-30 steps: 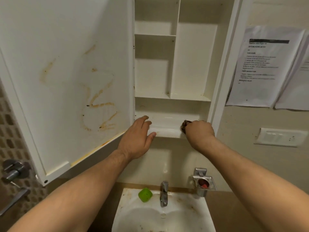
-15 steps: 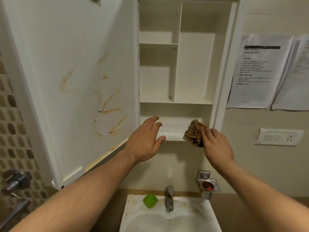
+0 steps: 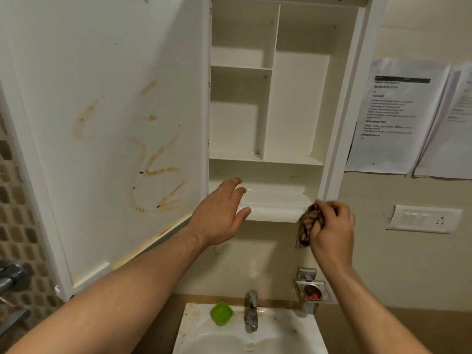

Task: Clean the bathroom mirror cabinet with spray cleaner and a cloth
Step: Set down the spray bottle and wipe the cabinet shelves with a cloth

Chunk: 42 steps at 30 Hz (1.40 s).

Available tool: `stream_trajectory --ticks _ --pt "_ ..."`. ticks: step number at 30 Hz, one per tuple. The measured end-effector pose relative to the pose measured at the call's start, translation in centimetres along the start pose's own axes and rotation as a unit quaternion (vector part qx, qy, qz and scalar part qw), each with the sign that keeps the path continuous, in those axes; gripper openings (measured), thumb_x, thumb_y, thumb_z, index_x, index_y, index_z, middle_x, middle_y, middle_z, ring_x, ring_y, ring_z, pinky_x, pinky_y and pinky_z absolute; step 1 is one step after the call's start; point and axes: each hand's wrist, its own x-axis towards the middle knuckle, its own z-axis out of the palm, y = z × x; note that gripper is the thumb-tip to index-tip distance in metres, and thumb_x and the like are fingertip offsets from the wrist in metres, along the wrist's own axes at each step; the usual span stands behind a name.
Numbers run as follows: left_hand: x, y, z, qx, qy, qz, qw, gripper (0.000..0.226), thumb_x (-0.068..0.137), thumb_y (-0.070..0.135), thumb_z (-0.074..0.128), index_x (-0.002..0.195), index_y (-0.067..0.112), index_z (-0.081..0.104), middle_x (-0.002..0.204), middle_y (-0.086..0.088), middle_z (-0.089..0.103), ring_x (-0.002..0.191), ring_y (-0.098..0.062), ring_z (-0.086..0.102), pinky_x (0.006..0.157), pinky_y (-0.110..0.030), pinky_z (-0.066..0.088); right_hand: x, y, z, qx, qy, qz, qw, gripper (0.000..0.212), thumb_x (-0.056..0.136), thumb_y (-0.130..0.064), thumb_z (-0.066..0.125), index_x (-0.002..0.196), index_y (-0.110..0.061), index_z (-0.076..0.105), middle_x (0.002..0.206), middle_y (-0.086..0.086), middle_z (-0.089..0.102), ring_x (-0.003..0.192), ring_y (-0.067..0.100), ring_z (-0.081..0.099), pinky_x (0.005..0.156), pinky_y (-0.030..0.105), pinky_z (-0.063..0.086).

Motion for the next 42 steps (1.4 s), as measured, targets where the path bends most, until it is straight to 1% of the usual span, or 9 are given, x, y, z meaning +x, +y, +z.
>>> stream_trajectory --ticks 5,9,14,19,23,28,33,40,42 --pt "0.6 0.6 1.5 -0.001 -0.019 -0.003 1.000 0.059 0.106 0.049 0.039 0.149 0.009 0.044 0.163 -0.011 0.031 0.149 -0.025 0.031 0.117 -0.038 0.035 5.1 -0.3 1.1 -0.034 -0.043 -0.147 0.988 0.036 0.083 -0.004 0.066 0.117 -0.017 0.068 0.117 -0.007 0.054 0.108 0.009 0.044 0.091 0.022 0.043" --pt "0.7 1.1 2.5 0.032 -0.008 -0.021 0.999 0.058 0.105 0.046 0.042 0.146 0.005 0.047 0.161 -0.017 0.034 0.147 -0.033 0.033 0.123 -0.042 0.027 9.3 -1.5 3.3 -0.309 -0.161 -0.349 0.870 0.025 0.074 -0.018 0.083 0.097 -0.010 0.075 0.107 0.011 0.065 0.103 0.031 0.058 0.080 0.040 0.049" --pt "-0.8 0.3 3.0 0.059 0.019 -0.066 0.996 0.055 0.104 0.040 0.044 0.145 0.005 0.048 0.160 -0.019 0.036 0.147 -0.034 0.035 0.126 -0.047 0.022 10.2 -5.0 6.5 -0.407 -0.260 -0.139 0.864 0.019 0.093 -0.011 0.062 0.109 -0.009 0.073 0.111 0.011 0.066 0.102 0.029 0.064 0.068 0.036 0.051" --pt "-3.0 -0.8 2.4 -0.051 0.070 -0.107 0.990 0.058 0.104 0.042 0.044 0.150 0.008 0.041 0.165 -0.011 0.027 0.151 -0.026 0.029 0.123 -0.039 0.027 7.8 -8.6 10.7 -0.310 -0.288 -0.056 0.904 0.034 0.093 -0.015 0.058 0.123 -0.001 0.065 0.123 0.022 0.060 0.108 0.035 0.062 0.086 0.040 0.056" --pt "-3.7 -0.7 0.4 -0.084 0.093 -0.104 0.987 0.062 0.103 0.048 0.038 0.149 0.007 0.042 0.165 -0.011 0.028 0.149 -0.025 0.031 0.121 -0.039 0.033 4.5 -13.4 13.9 -0.261 -0.313 -0.020 0.913 0.073 0.095 -0.040 0.056 0.145 0.009 0.036 0.147 0.037 0.035 0.136 0.054 0.034 0.113 0.060 0.033" --pt "-4.0 -0.4 -1.4 -0.099 0.135 -0.130 0.977 0.065 0.102 0.048 0.037 0.152 0.006 0.040 0.164 -0.009 0.029 0.149 -0.024 0.031 0.121 -0.042 0.034 2.4 -18.0 15.4 0.054 -0.359 -0.086 0.928 0.024 0.096 -0.026 0.062 0.112 -0.007 0.063 0.106 0.008 0.065 0.099 0.026 0.062 0.084 0.035 0.051" --pt "-4.9 -0.1 -1.6 -0.074 0.127 -0.142 0.979 0.063 0.103 0.051 0.035 0.150 0.009 0.041 0.164 -0.007 0.029 0.149 -0.021 0.030 0.118 -0.034 0.032 4.2 -16.8 13.4 0.062 -0.431 -0.139 0.889 0.032 0.080 -0.029 0.072 0.102 -0.015 0.054 0.094 -0.002 0.056 0.083 0.020 0.060 0.069 0.034 0.048" --pt "-6.5 -0.5 0.3 -0.054 0.067 -0.094 0.992 0.063 0.105 0.055 0.031 0.150 0.013 0.038 0.162 -0.006 0.028 0.147 -0.019 0.029 0.119 -0.033 0.031 5.4 -11.3 8.1 0.199 -0.469 -0.116 0.852 0.037 0.069 0.004 0.071 0.092 -0.024 0.066 0.080 0.000 0.073 0.068 0.018 0.072 0.050 0.033 0.056" --pt "-7.0 -1.2 0.8 -0.040 0.054 -0.104 0.992 0.063 0.105 0.056 0.030 0.150 0.012 0.038 0.163 -0.007 0.027 0.149 -0.020 0.027 0.121 -0.035 0.030 6.3 -9.8 6.9 0.202 -0.409 -0.117 0.882 0.044 0.070 0.008 0.062 0.091 -0.030 0.063 0.088 -0.003 0.072 0.075 0.014 0.073 0.057 0.020 0.057"
